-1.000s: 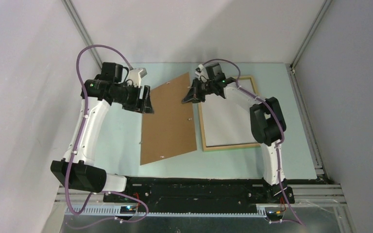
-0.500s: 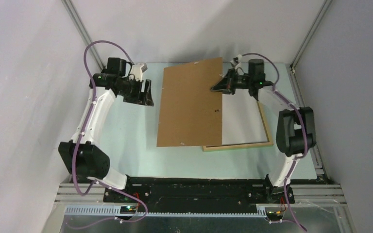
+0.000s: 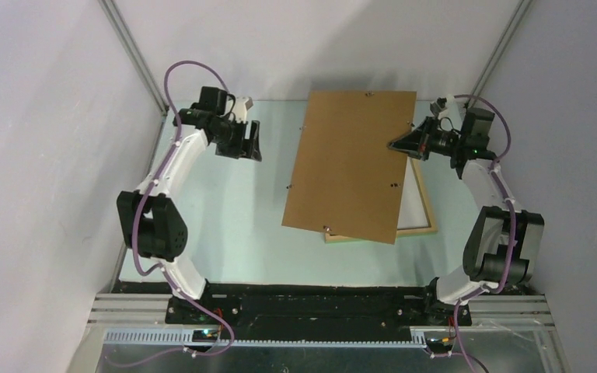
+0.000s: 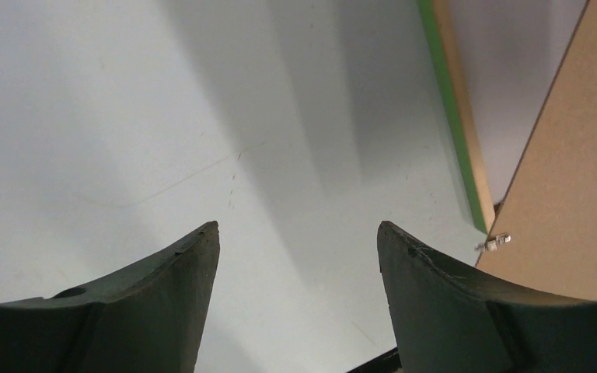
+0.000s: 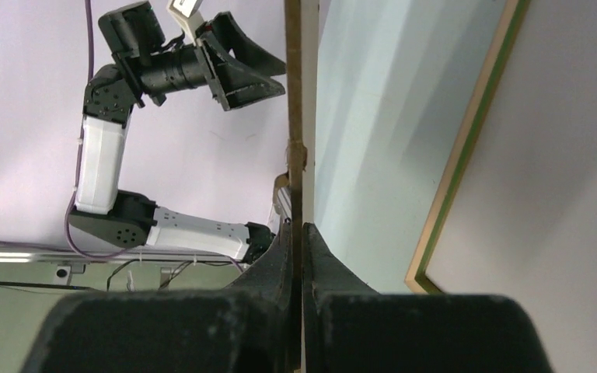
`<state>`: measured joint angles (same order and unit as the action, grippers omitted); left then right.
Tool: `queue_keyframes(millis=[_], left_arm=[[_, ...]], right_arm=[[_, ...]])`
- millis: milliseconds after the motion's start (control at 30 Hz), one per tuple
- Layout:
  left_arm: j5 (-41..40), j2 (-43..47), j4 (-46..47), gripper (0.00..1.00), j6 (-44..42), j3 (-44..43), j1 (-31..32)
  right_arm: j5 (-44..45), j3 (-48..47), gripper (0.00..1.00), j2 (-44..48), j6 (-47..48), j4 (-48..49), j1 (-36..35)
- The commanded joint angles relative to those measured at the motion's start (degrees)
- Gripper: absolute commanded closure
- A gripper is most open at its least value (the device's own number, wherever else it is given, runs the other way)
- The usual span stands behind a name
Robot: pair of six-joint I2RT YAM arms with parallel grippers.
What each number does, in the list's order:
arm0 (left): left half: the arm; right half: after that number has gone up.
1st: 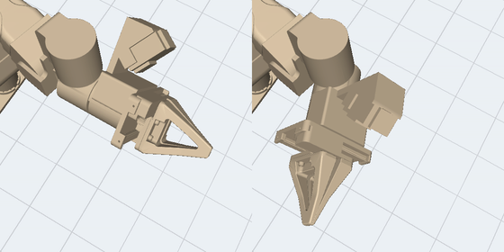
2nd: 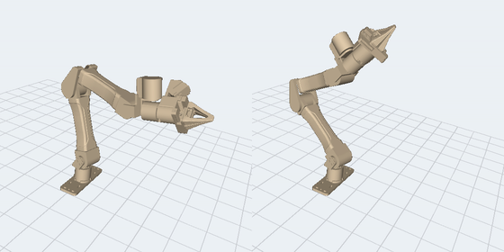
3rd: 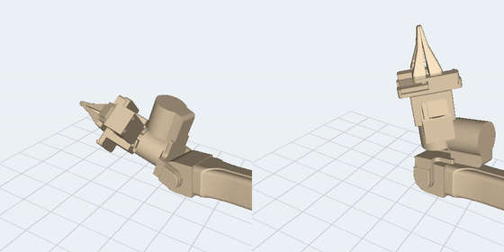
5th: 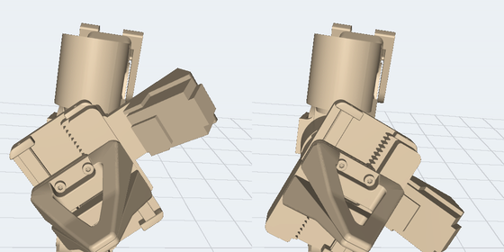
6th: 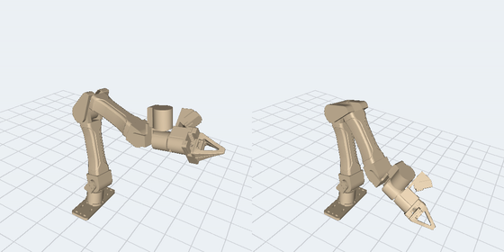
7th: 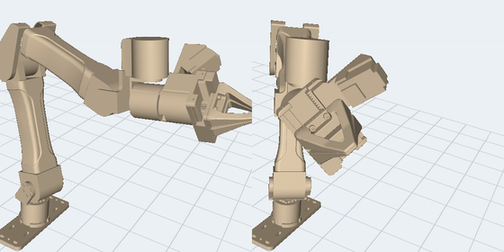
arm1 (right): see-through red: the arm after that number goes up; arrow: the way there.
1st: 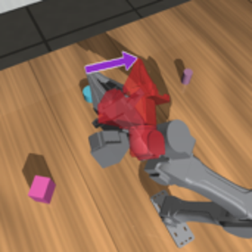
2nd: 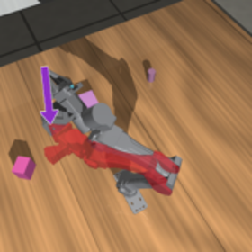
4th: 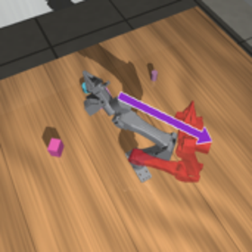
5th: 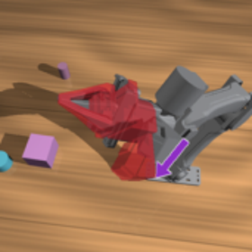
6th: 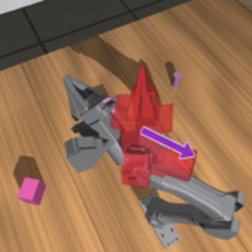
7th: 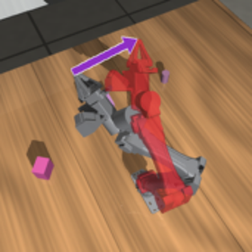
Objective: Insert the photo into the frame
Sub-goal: Turn over the photo frame item at the center of the board.
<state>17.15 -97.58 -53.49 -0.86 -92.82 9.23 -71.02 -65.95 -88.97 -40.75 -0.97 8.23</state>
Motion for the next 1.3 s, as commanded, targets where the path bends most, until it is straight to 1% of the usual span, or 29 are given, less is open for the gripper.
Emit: queue_keyframes(millis=[0, 100, 133, 167, 233, 400, 600, 700, 867, 1133, 1267], left_arm=[[2.3, -2.8, 4.2, 0.21, 2.8, -4.9, 2.4], [4.6, -5.3, 5.5, 0.21, 4.3, -6.5, 3.8], [4.7, -5.7, 5.8, 0.21, 4.7, -7.8, 4.2], [4.5, -6.7, 6.3, 0.21, 4.8, -8.6, 5.3], [4.2, -8.4, 6.8, 0.21, 5.2, -11.6, 7.1], [5.3, -14.4, 8.2, 0.2, 6.9, -20.0, 10.5], [8.7, -19.1, 10.3, 0.2, 8.9, -25.1, 14.7], [10.0, -20.5, 11.1, 0.2, 9.9, -25.7, 16.6], [10.9, -21.9, 12.0, 0.2, 10.7, -24.1, 19.0], [10.9, -21.5, 13.6, 0.21, 11.1, -20.1, 21.9], [10.4, -19.4, 14.0, 0.21, 11.0, -15.5, 22.9]], right_arm=[[-7.4, 0.8, 1.0, 5.0, 6.1, -5.5, 3.8], [-8.1, 0.8, 1.0, 5.7, 12.9, -14.8, 5.9], [-8.2, 0.8, 1.0, 5.8, 16.5, -16.8, 6.0], [-8.2, 0.8, 1.0, 5.9, 18.2, -20.3, 6.4], [-8.4, 0.8, 1.0, 5.8, 22.2, -24.1, 6.7], [-8.6, 0.8, 1.0, 6.2, 29.0, -30.2, 7.6], [-9.4, 0.8, 1.0, 6.4, 32.6, -34.6, 8.7], [-9.8, 0.8, 1.0, 6.6, 33.6, -35.2, 9.2], [-10.1, 0.8, 1.0, 6.4, 34.2, -35.7, 9.9], [-9.8, 0.8, 1.0, 5.8, 34.3, -35.1, 10.9], [-9.7, 0.8, 1.0, 6.1, 32.7, -33.6, 11.9]])
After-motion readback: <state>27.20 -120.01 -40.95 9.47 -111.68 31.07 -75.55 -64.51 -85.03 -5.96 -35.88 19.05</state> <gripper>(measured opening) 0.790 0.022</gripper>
